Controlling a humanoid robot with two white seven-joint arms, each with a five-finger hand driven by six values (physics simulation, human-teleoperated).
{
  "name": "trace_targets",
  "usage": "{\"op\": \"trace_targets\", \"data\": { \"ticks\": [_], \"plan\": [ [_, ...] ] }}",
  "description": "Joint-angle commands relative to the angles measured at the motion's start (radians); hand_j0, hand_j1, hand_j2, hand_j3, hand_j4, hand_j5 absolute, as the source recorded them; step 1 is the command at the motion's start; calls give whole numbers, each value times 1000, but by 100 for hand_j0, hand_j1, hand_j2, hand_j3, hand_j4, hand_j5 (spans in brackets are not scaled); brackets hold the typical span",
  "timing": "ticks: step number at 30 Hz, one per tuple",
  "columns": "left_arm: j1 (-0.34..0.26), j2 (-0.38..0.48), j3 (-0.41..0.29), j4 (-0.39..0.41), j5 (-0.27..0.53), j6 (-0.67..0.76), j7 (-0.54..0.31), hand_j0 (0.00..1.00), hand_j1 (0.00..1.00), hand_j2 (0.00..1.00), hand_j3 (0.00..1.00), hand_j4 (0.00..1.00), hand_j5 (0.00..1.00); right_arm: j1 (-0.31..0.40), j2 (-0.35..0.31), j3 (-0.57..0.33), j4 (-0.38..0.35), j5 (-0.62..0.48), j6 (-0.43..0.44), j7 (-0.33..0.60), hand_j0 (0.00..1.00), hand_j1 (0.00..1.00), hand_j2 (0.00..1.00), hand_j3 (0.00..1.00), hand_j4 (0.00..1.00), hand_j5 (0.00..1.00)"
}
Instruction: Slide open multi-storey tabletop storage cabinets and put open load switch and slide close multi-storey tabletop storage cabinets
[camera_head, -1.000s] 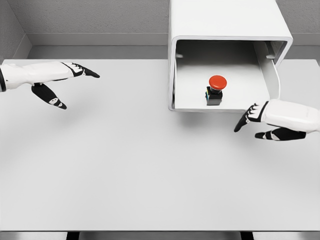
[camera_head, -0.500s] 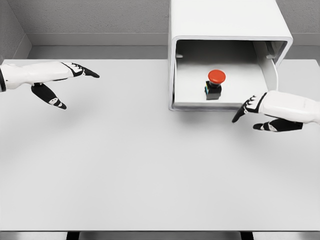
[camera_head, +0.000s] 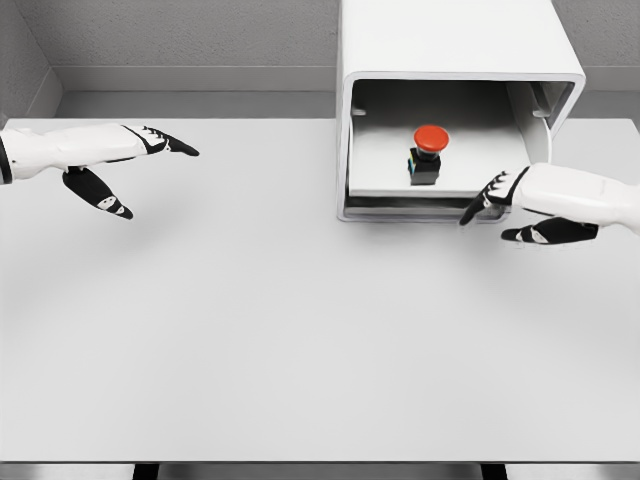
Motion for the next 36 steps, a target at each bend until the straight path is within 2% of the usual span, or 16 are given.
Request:
{"op": "trace_targets", "data": {
  "ticks": [1, 10, 17, 26, 36],
  "plan": [
    [0, 1, 1, 0, 7, 3, 0, 100, 100, 100, 100, 100, 100, -2, 8, 15, 22, -6, 3, 0, 68, 68, 68, 68, 68, 68],
    [0, 1, 1, 0, 5, 3, 0, 100, 100, 100, 100, 100, 100, -46, 34, 32, 46, -6, 3, 0, 68, 68, 68, 68, 68, 68],
    [0, 1, 1, 0, 5, 3, 0, 100, 100, 100, 100, 100, 100, -104, 58, 90, 77, 19, 3, 0, 68, 68, 68, 68, 68, 68],
    [0, 1, 1, 0, 5, 3, 0, 100, 100, 100, 100, 100, 100, -187, 109, 188, 147, 22, 3, 0, 68, 68, 68, 68, 68, 68],
    [0, 1, 1, 0, 5, 3, 0, 100, 100, 100, 100, 100, 100, -259, 156, 227, 236, 37, 3, 0, 69, 69, 69, 69, 69, 69]
  ]
}}
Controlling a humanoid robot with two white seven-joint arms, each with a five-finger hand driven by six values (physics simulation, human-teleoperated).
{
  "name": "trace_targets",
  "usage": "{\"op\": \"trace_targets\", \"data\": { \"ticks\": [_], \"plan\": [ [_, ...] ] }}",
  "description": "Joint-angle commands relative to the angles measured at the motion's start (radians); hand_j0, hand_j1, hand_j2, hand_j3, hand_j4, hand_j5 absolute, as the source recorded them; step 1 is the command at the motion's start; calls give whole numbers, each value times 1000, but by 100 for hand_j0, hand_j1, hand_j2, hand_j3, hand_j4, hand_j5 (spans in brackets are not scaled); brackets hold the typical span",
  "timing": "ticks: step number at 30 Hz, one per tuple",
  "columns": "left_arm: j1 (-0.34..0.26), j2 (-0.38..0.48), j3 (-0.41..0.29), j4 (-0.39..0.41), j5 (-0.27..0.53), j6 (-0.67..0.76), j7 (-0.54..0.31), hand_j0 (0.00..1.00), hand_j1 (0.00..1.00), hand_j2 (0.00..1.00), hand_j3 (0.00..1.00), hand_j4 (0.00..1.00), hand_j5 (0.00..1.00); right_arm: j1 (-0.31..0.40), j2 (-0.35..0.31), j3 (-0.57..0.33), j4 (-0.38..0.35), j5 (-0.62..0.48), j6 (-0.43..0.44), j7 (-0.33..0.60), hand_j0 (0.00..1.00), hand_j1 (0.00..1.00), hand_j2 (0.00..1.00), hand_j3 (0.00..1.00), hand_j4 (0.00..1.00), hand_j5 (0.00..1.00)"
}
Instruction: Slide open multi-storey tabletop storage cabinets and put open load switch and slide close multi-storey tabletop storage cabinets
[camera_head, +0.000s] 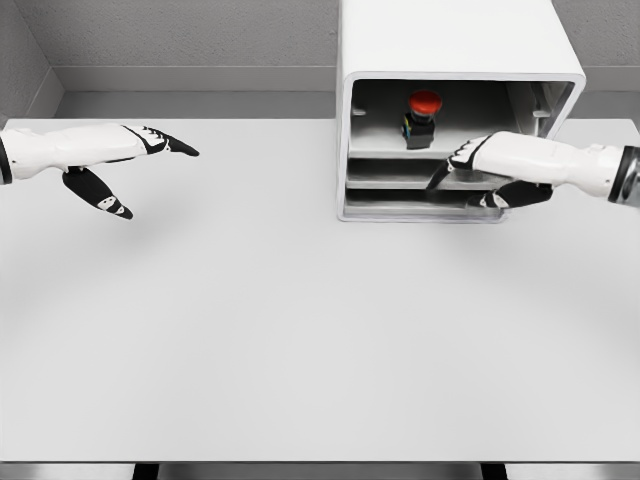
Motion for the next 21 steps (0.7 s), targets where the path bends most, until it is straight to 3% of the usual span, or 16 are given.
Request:
{"op": "trace_targets", "data": {
  "ticks": [1, 8, 10, 13, 14, 15, 17, 21],
  "plan": [
    [0, 1, 1, 0, 7, 3, 0, 100, 100, 100, 100, 100, 100, -2, 18, 18, 35, -5, 2, 0, 69, 69, 69, 69, 69, 69],
    [0, 2, 1, -3, 7, 3, 0, 100, 100, 100, 100, 100, 100, -8, 10, 15, 24, -5, 2, 0, 69, 69, 69, 69, 69, 69],
    [5, 1, 0, -8, 10, 3, 7, 100, 100, 100, 100, 100, 100, 14, -28, -2, -46, -9, 2, 0, 72, 72, 72, 72, 72, 72],
    [18, -4, -2, -5, 8, 3, 8, 100, 100, 100, 100, 100, 100, 139, -107, -147, -178, -14, 2, 0, 75, 75, 75, 75, 75, 75],
    [26, -7, -2, -3, 8, 3, 7, 100, 100, 100, 100, 100, 100, 192, -130, -197, -223, -14, 2, 0, 83, 83, 83, 83, 83, 83],
    [26, -7, -2, -6, 8, 3, 8, 100, 100, 100, 100, 100, 100, 229, -143, -214, -258, -15, 2, 0, 100, 100, 100, 100, 100, 100],
    [28, -7, -2, -8, 8, 3, 8, 100, 100, 100, 100, 100, 100, 265, -153, -214, -284, -17, 2, 0, 100, 100, 100, 100, 100, 100],
    [28, -7, -2, -8, 8, 3, 7, 100, 100, 100, 100, 100, 100, 268, -153, -212, -284, -18, 2, 0, 100, 100, 100, 100, 100, 100]
  ]
}}
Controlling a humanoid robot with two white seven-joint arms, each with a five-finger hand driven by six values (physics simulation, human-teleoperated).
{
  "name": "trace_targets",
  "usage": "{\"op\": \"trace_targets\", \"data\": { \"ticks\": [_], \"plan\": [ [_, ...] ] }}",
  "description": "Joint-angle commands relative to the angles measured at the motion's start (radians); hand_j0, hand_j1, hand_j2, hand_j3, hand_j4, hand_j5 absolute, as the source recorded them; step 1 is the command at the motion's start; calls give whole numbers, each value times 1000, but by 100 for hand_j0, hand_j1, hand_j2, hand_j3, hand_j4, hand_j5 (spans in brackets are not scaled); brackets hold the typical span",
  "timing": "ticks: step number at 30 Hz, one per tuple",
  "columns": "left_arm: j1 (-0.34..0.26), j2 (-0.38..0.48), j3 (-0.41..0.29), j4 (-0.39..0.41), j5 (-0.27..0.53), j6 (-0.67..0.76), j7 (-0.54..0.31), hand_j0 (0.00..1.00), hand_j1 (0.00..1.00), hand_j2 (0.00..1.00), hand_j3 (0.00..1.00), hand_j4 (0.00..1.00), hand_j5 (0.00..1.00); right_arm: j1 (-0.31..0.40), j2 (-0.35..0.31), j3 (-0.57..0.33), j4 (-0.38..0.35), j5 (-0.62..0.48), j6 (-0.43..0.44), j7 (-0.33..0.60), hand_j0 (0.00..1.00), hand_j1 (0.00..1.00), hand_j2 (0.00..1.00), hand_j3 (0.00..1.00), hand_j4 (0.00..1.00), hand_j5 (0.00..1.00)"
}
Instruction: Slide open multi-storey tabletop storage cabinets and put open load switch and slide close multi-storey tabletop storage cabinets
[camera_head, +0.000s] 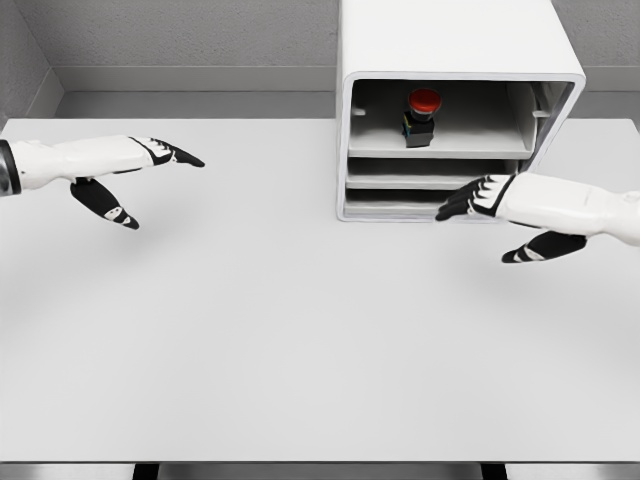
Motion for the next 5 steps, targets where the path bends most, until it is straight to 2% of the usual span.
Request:
{"op": "trace_targets", "data": {
  "ticks": [1, 5],
  "plan": [
    [0, 0, 1, 0, 7, 3, 0, 100, 100, 100, 100, 100, 100, 0, -8, -8, -13, -8, 3, 0, 100, 100, 100, 100, 100, 100],
    [0, 0, 1, 0, 7, 3, 0, 100, 100, 100, 100, 100, 100, 12, -8, -10, -13, -8, 3, 0, 100, 100, 100, 100, 100, 100]
  ]
}}
